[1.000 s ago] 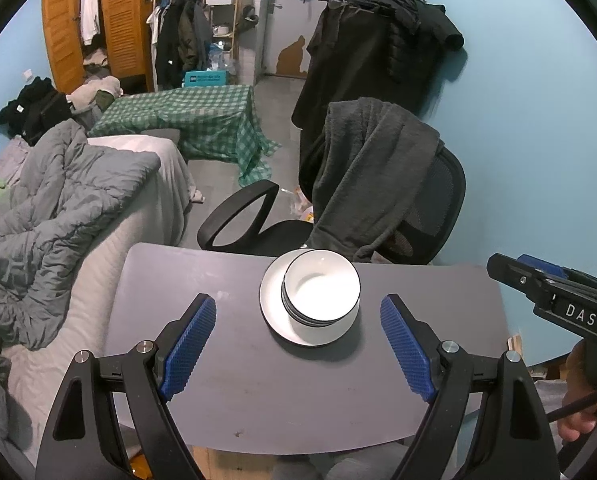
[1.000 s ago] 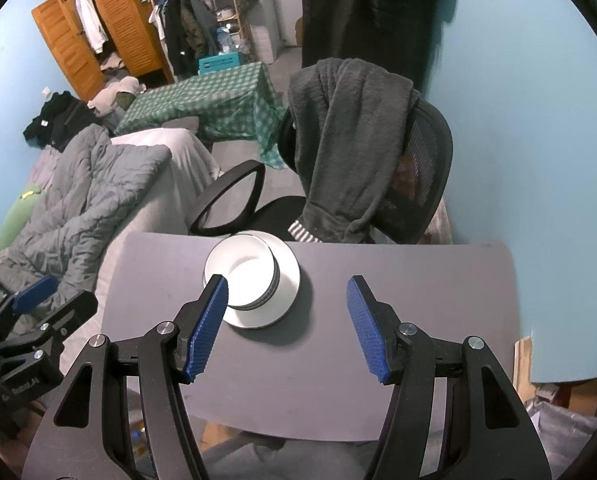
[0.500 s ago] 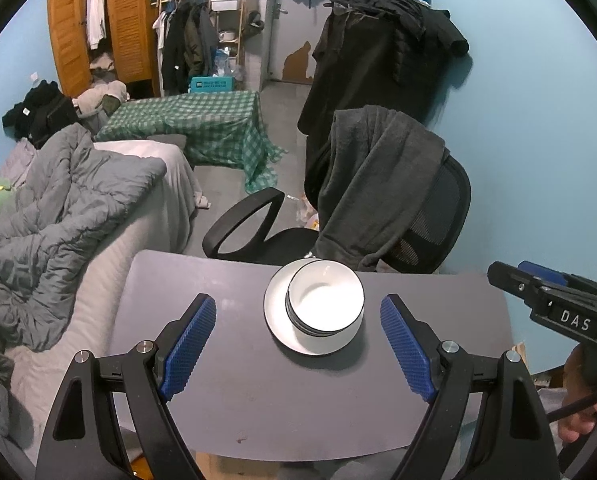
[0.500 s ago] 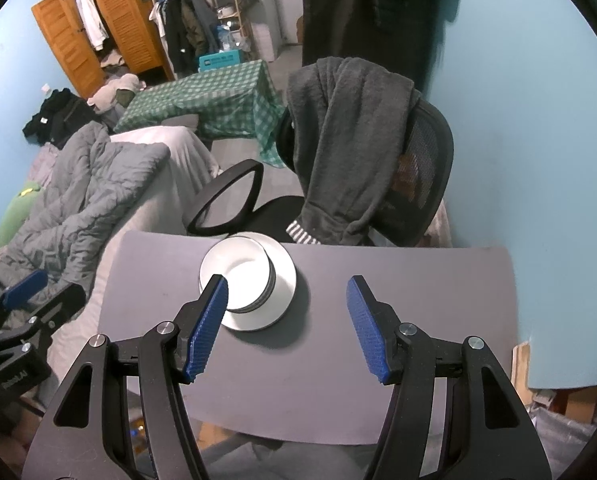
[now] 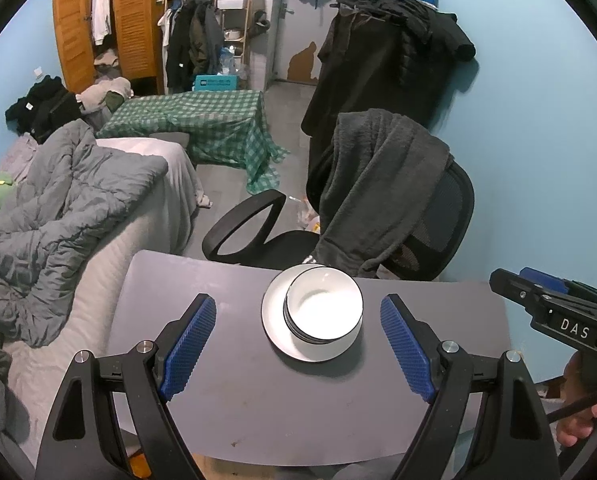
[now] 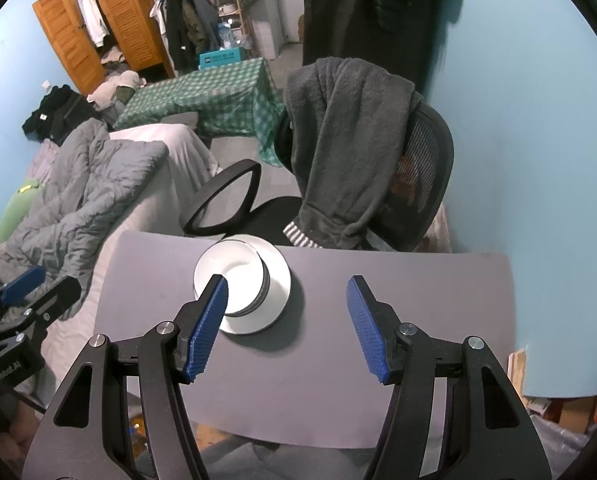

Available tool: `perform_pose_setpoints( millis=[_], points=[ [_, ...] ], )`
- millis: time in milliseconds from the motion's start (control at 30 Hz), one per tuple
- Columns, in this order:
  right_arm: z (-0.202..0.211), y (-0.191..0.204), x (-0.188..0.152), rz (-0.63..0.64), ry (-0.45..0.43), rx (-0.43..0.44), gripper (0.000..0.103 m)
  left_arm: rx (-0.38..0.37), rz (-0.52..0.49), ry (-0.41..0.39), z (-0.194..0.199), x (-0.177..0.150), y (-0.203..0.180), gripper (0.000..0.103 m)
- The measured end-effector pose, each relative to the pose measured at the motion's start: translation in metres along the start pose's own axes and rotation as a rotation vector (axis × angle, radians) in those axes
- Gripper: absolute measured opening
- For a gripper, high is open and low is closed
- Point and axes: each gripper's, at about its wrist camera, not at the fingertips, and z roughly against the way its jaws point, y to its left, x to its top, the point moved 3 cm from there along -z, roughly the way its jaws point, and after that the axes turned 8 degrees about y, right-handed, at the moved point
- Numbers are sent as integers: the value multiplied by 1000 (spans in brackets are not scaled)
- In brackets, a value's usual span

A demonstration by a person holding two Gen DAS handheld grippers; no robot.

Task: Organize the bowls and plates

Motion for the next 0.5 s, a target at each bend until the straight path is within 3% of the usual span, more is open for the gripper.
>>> perform_pose_setpoints(
  millis=[500],
  points=[
    [-1,-7,4,12,4,10,60,19,27,13,-2,-2,-5,86]
  ],
)
